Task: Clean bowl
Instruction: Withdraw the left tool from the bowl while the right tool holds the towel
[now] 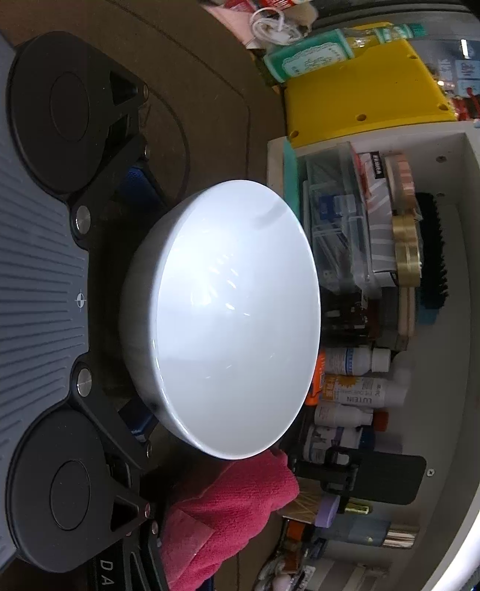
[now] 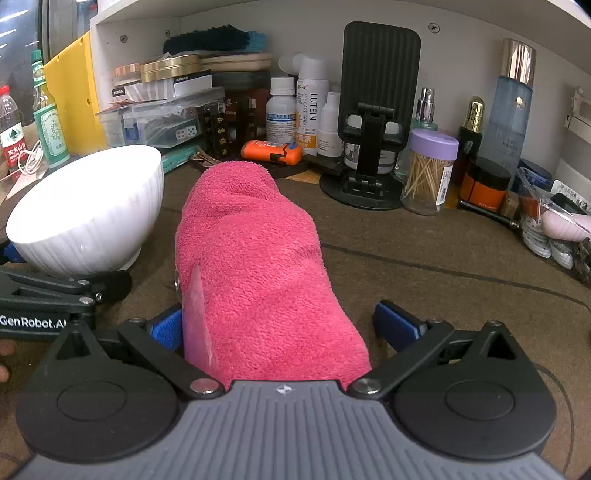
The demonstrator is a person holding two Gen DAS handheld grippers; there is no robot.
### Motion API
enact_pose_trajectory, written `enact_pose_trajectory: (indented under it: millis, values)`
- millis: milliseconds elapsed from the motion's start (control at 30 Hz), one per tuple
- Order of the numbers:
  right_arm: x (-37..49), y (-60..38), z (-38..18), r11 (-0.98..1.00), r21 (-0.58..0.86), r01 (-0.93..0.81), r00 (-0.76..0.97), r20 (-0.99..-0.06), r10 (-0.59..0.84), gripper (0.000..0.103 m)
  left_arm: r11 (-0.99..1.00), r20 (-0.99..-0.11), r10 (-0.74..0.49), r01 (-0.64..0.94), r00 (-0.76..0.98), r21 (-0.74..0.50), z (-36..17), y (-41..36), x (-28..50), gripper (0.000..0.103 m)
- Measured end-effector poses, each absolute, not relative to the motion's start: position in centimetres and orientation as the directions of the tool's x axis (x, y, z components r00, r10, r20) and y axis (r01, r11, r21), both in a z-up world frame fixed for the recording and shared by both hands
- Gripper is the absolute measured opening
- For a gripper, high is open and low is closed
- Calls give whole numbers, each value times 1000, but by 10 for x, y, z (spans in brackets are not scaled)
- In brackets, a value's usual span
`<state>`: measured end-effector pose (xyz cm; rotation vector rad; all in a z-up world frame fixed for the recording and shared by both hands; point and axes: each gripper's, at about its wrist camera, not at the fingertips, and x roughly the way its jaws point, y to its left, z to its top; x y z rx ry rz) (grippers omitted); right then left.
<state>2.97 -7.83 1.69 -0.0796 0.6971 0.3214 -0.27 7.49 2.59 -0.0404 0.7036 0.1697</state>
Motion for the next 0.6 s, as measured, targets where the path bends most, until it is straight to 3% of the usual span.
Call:
enact_pose_trajectory:
  millis: [600]
  values:
    - [29,-76,17,952,34,-303,724,-642,254,103,982,-646,155,-191,748,14,25,72,0,103]
